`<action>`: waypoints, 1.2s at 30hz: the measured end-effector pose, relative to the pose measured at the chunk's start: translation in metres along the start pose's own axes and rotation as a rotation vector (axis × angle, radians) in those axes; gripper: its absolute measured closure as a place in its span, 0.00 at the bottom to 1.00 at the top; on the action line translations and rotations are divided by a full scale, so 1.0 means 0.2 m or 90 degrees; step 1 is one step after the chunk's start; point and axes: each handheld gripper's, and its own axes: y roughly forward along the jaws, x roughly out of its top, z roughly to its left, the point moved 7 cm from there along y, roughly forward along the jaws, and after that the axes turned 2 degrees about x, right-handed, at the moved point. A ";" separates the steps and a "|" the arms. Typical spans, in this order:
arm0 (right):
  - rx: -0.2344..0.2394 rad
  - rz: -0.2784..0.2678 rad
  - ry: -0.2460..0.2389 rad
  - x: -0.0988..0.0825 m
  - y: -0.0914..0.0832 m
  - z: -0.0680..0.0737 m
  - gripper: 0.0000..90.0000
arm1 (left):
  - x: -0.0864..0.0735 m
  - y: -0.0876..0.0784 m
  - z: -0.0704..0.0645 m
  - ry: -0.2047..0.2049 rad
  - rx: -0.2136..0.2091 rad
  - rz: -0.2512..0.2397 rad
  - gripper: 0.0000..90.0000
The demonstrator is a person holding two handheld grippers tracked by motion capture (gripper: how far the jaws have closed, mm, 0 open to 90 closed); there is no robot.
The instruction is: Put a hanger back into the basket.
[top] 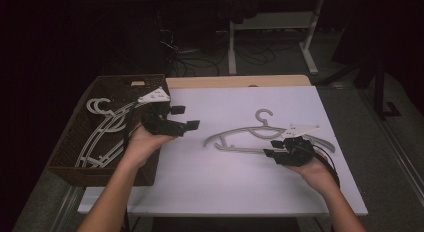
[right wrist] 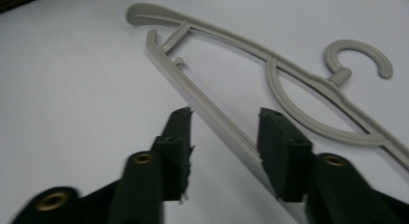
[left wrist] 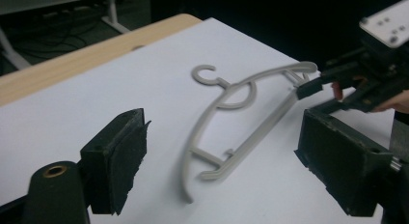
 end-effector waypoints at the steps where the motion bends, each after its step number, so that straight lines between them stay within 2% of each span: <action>1: -0.003 0.004 0.001 0.01 0.03 -0.01 0.73 | -0.01 0.01 -0.01 0.002 -0.003 0.000 0.17; 2: -0.004 0.007 0.002 0.02 0.03 -0.02 0.77 | -0.02 0.05 -0.04 0.007 -0.012 0.002 0.17; 3: -0.005 0.013 0.000 0.05 0.07 -0.03 0.87 | -0.04 0.07 -0.06 0.010 -0.020 0.005 0.15; 5: -0.003 0.015 0.001 0.07 0.10 -0.05 0.94 | -0.07 0.11 -0.08 0.016 -0.032 0.003 0.13; 6: -0.004 0.015 -0.001 0.09 0.12 -0.06 0.97 | -0.09 0.13 -0.09 0.021 -0.033 0.011 0.10; 9: 0.000 0.020 0.001 0.14 0.20 -0.09 0.99 | -0.13 0.16 -0.11 0.025 -0.039 0.018 0.04; 10: 0.002 0.022 -0.001 0.17 0.23 -0.10 0.99 | -0.15 0.19 -0.10 0.017 -0.042 0.021 0.03; 11: 0.002 0.022 -0.001 0.17 0.23 -0.10 0.99 | -0.15 0.19 -0.10 0.017 -0.042 0.021 0.02; 12: 0.008 0.023 0.001 0.22 0.30 -0.11 0.99 | -0.17 0.21 -0.09 0.020 -0.040 0.023 0.02; 13: 0.008 0.023 0.001 0.22 0.30 -0.11 0.99 | -0.17 0.21 -0.09 0.020 -0.040 0.023 0.01; 14: 0.015 0.026 0.003 0.27 0.38 -0.11 0.99 | -0.19 0.22 -0.08 0.021 -0.040 0.026 0.00; 17: 0.015 0.028 0.001 0.32 0.45 -0.12 0.99 | -0.20 0.24 -0.07 0.020 -0.038 0.028 0.00; 18: 0.019 0.041 0.001 0.37 0.53 -0.13 0.99 | -0.21 0.24 -0.07 0.017 -0.037 0.031 0.00; 21: 0.025 0.060 0.004 0.41 0.64 -0.12 0.99 | -0.23 0.26 -0.04 0.015 -0.030 0.037 0.00; 22: 0.025 0.060 0.004 0.41 0.64 -0.12 0.99 | -0.23 0.26 -0.04 0.015 -0.030 0.037 0.00; 24: 0.028 0.092 0.001 0.43 0.73 -0.12 0.99 | -0.25 0.27 -0.03 0.010 -0.028 0.040 0.00; 26: 0.033 0.115 -0.003 0.42 0.80 -0.10 0.99 | -0.25 0.28 -0.02 0.012 -0.024 0.044 0.00; 29: 0.045 0.122 -0.014 0.41 0.82 -0.06 0.99 | -0.26 0.28 -0.02 0.013 -0.023 0.047 0.00; 32: 0.072 0.127 -0.024 0.37 0.78 0.00 0.99 | -0.26 0.28 -0.02 0.011 -0.021 0.049 0.00; 34: 0.077 0.127 -0.028 0.36 0.77 0.02 0.99 | -0.26 0.28 -0.02 0.010 -0.021 0.048 0.00; 36: 0.099 0.129 -0.054 0.30 0.70 0.11 0.99 | -0.26 0.28 -0.02 0.009 -0.020 0.049 0.00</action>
